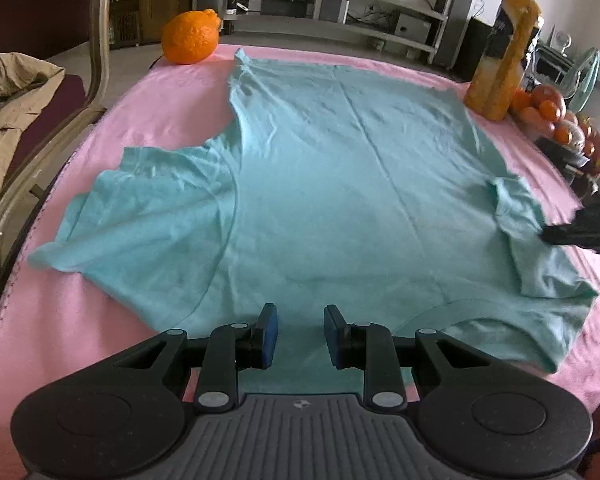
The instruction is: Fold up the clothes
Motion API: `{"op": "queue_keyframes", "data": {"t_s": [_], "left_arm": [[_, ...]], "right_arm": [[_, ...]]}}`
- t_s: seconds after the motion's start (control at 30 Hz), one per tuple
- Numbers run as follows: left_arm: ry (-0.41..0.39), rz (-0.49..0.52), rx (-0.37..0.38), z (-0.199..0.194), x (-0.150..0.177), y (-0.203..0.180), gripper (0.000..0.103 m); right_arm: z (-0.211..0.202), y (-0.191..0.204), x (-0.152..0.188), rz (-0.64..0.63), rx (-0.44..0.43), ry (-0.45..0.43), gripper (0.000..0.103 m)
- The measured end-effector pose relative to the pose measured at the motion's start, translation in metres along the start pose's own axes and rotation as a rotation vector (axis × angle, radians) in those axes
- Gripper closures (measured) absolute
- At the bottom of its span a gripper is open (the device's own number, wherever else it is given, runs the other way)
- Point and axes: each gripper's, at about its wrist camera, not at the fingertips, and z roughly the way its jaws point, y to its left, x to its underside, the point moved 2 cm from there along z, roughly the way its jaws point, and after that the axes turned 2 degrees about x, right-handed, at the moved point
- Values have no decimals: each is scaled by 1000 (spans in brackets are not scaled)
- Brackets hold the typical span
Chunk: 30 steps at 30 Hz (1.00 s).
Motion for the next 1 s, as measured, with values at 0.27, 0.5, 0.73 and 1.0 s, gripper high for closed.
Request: {"op": "queue_keyframes", "data": {"t_s": [0.27, 0.5, 0.73, 1.0], "left_arm": [[2, -1, -3, -2, 2, 1, 77], [25, 56, -28, -9, 10, -4, 78], [-13, 66, -18, -25, 12, -11, 80], [75, 3, 6, -29, 10, 12, 76]], "right_arm": [[-43, -5, 38, -68, 43, -13, 92], [-47, -12, 57, -131, 117, 71, 92], [-80, 5, 62, -72, -78, -2, 91], [-44, 56, 83, -160, -130, 112, 85]]}}
